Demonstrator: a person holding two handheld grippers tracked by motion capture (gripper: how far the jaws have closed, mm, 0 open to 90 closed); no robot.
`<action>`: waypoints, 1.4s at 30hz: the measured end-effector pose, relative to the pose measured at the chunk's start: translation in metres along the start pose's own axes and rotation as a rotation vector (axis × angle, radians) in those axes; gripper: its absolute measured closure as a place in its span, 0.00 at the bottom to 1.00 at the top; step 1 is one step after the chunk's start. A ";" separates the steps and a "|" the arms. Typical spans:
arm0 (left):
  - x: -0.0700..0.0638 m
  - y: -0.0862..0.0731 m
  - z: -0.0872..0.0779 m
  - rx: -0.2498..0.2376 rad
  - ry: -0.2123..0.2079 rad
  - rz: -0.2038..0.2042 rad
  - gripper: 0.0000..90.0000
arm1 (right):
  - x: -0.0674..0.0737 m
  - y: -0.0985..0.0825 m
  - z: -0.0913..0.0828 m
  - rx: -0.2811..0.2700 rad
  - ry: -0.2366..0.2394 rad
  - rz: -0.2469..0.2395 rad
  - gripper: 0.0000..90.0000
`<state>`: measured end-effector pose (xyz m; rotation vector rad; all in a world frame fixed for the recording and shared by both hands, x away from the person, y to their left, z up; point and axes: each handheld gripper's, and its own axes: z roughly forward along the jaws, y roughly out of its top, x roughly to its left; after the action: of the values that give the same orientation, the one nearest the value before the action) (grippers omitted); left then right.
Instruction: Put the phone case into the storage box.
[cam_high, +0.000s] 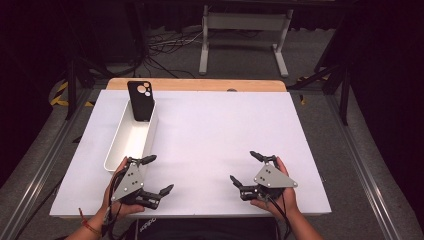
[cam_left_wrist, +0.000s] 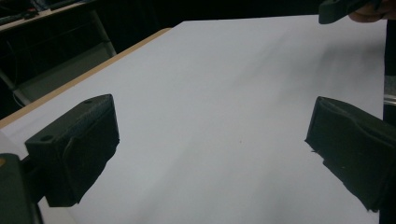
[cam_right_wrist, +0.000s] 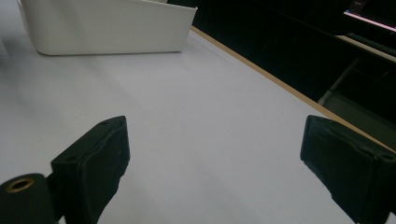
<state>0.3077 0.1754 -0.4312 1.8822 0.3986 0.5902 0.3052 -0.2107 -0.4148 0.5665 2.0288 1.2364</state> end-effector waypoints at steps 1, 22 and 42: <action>0.000 -0.001 0.000 0.000 0.003 -0.004 0.03 | 0.000 0.000 0.000 0.000 0.000 0.000 0.10; 0.000 -0.003 -0.004 0.014 -0.001 0.010 0.03 | 0.005 -0.002 -0.002 0.005 0.009 -0.016 0.10; 0.000 0.001 -0.009 -0.016 -0.007 0.018 0.03 | 0.006 0.002 -0.007 -0.025 -0.001 -0.016 0.10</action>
<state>0.3023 0.1815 -0.4275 1.8737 0.3718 0.5968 0.2959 -0.2102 -0.4131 0.5385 2.0102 1.2505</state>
